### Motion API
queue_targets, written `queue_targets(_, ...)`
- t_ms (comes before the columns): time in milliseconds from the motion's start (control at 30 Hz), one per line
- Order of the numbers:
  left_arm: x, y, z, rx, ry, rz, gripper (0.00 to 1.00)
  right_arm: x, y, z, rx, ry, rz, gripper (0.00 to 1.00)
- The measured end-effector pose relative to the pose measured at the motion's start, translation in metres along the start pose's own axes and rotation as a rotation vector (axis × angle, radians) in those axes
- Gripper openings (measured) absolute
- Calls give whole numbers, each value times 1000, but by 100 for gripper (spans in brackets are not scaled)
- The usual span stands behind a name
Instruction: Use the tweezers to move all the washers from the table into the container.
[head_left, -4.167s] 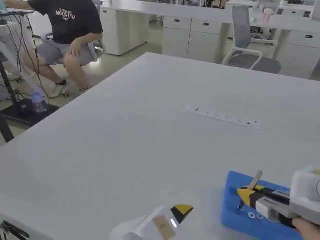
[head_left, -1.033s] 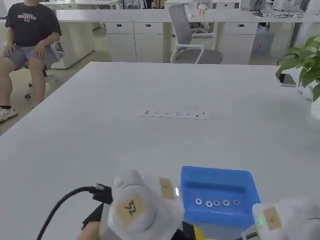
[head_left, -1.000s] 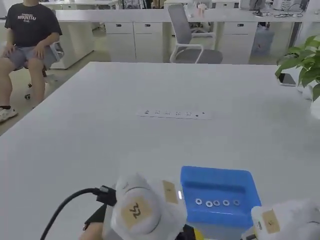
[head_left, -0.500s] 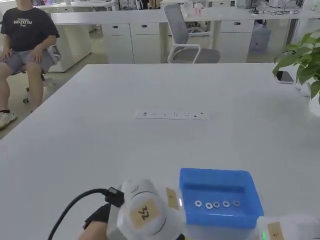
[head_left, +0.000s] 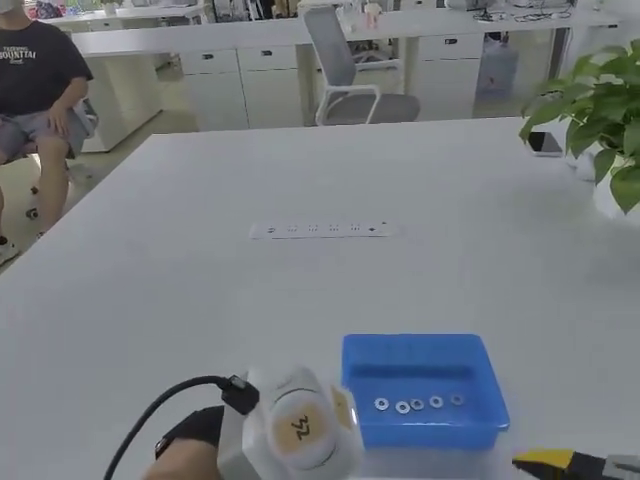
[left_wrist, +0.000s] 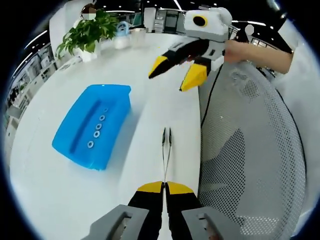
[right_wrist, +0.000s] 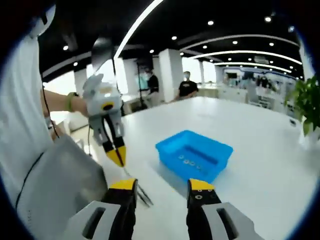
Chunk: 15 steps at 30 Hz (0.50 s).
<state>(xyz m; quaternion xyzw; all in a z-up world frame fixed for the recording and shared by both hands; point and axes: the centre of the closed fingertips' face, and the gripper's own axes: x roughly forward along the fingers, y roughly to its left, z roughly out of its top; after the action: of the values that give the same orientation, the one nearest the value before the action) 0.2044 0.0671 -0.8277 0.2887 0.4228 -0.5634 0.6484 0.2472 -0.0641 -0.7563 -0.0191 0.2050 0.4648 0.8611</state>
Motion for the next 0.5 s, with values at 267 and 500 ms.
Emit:
queue_targets(267,11,4,-15,25,108,13,0,-35,-32,21,-64,-42,-152,47)
queue_targets(500,17,9,-21,65,174,24,0,-47,-38,22,-42,-87,-183,50)
